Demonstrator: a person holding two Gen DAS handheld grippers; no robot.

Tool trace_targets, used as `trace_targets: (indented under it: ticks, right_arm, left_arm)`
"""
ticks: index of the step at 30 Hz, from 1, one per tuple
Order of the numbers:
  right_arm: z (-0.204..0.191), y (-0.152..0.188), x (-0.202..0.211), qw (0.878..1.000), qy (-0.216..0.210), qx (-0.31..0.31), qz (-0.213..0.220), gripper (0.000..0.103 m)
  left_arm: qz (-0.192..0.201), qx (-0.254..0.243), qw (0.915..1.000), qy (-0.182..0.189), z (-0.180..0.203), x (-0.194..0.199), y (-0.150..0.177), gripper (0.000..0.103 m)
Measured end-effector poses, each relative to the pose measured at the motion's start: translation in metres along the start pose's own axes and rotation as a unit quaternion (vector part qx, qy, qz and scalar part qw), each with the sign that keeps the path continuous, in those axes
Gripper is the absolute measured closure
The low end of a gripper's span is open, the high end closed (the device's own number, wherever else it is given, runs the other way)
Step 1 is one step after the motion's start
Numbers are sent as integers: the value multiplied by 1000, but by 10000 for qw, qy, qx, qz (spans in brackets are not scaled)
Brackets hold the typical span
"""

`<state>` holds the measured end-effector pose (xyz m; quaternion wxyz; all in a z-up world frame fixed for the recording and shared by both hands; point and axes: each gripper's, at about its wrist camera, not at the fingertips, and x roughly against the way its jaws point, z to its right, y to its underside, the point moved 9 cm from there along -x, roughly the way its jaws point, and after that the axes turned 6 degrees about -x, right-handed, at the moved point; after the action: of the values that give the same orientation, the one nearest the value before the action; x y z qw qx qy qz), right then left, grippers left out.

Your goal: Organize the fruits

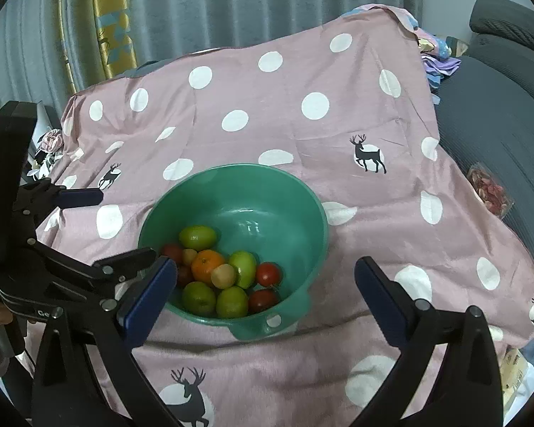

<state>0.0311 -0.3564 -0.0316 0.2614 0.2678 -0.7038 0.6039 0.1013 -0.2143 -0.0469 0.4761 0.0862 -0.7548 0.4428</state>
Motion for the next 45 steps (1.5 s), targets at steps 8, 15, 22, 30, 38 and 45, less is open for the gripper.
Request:
trace_targets:
  ticks: [8,15,22,30,38,45]
  right_arm:
    - [1,4,10,9999,149,77,-36,0]
    - [0,10,13,9997,170,88,-134,0]
    - [-6,13,14,9996,72,155,-203,0]
    - [-18,9,16,9994,-46,289,-198,0]
    - [-20,7,16,9993,-64,318,-188,0]
    - [-22,6,16,9993,-68,323,-168,0]
  left_arm:
    - [37,323,9990,-312,-14,16,3,1]
    - [-139,631,9977,-198,-16,16,10,1]
    - [-47,731,9966,-381,-21,29,6,1]
    - [15,924,9951,-343,-30,40,-4,1]
    - [-32,918,9952,-347,-30,41,-5,1]
    - [-27,837,9957,-405,-27,43,-7,1]
